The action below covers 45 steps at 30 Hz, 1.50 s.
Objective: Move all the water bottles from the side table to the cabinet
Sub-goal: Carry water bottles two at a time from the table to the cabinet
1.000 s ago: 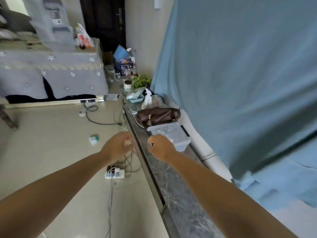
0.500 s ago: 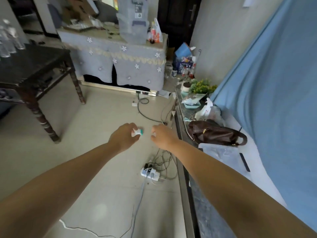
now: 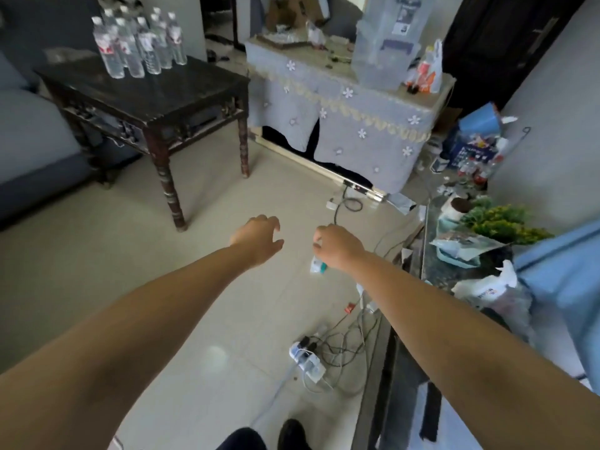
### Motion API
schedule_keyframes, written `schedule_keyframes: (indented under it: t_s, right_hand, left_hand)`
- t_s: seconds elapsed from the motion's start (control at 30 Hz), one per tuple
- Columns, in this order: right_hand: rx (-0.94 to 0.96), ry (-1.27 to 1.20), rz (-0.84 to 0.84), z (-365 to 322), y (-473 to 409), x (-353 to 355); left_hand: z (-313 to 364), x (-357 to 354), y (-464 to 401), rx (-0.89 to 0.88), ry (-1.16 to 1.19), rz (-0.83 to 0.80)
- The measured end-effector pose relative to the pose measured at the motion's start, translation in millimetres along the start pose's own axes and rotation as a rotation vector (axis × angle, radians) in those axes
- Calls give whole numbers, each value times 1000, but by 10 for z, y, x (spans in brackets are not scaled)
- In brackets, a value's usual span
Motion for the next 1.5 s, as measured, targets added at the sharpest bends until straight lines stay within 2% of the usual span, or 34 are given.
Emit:
schedule_keyframes:
  t_s: [0.2,0.67,0.87,1.13,1.5]
  right_hand:
    - [61,-20,-44,118,-454,-87]
    - [211,-14,-66,-88,-1646,157]
    - [278,0,-46,-548,-2686,438]
    - [355,-108,23,-1645,-4280,1004]
    - [411,-77,47,-2155,-5958,1380]
  left_hand:
    - [-138,-103,-280,97,21,-2]
    - [-381,256,-1181,243,75,61]
    - [-877,716,-2015,283,76,116]
    - [-1977,1710,-3190,395,78,193]
    - [-2698,2228,-4540,464,124,240]
Point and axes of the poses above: each hand's wrist, its own y-axis away from the middle knuckle, its own x-axis out of the back of the hand, z = x × y, the point moved 8 cm from there along -y, towards the middle knuckle, and after that the axes turned 5 degrees about x, right-handed, at the moved point
